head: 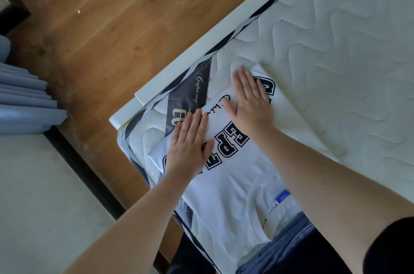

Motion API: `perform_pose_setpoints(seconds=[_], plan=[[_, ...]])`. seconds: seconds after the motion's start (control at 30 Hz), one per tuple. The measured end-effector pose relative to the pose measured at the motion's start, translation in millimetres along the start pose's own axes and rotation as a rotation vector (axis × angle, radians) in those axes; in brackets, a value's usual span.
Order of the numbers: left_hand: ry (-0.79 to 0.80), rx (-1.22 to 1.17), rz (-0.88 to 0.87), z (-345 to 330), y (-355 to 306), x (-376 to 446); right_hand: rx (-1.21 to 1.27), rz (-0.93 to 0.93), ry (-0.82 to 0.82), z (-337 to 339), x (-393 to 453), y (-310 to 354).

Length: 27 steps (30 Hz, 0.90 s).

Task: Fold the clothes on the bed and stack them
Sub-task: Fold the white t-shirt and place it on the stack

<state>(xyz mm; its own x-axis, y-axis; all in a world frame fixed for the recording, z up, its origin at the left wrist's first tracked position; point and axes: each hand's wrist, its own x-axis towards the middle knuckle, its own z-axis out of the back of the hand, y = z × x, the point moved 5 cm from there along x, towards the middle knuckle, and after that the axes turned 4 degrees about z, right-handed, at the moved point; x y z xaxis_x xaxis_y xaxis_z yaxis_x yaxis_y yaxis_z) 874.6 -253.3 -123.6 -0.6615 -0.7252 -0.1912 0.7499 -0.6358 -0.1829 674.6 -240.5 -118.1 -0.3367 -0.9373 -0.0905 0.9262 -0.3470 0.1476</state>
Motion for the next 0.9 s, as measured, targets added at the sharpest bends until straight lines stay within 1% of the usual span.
perform_pose_setpoints(seconds=[0.1,0.23,0.47,0.53,0.6,0.7,0.8,0.9], plan=[[0.019,0.008,0.000,0.7,8.0,-7.0,-0.027,-0.028,0.014,-2.3,2.3,-5.2],[0.069,0.033,0.051,-0.2,22.9,-23.3,-0.006,-0.137,-0.009,-0.9,1.2,-12.7],[0.165,0.019,0.181,-1.8,40.1,-48.5,0.068,-0.071,0.192,11.8,0.0,-12.3],[0.191,0.033,0.208,0.8,44.6,-54.2,0.067,-0.034,0.228,24.6,-19.3,-9.2],[0.236,0.058,0.212,5.8,50.0,-60.9,0.095,-0.035,0.248,40.3,-50.3,-7.3],[0.307,0.138,0.181,21.7,54.3,-75.4,0.080,-0.004,0.293,70.9,-101.1,-2.6],[0.328,0.210,0.142,55.0,43.5,-91.2,0.040,0.011,0.305,108.9,-144.9,2.8],[0.286,0.215,0.123,108.5,14.7,-109.0,-0.008,-0.004,0.309,155.0,-182.3,13.1]])
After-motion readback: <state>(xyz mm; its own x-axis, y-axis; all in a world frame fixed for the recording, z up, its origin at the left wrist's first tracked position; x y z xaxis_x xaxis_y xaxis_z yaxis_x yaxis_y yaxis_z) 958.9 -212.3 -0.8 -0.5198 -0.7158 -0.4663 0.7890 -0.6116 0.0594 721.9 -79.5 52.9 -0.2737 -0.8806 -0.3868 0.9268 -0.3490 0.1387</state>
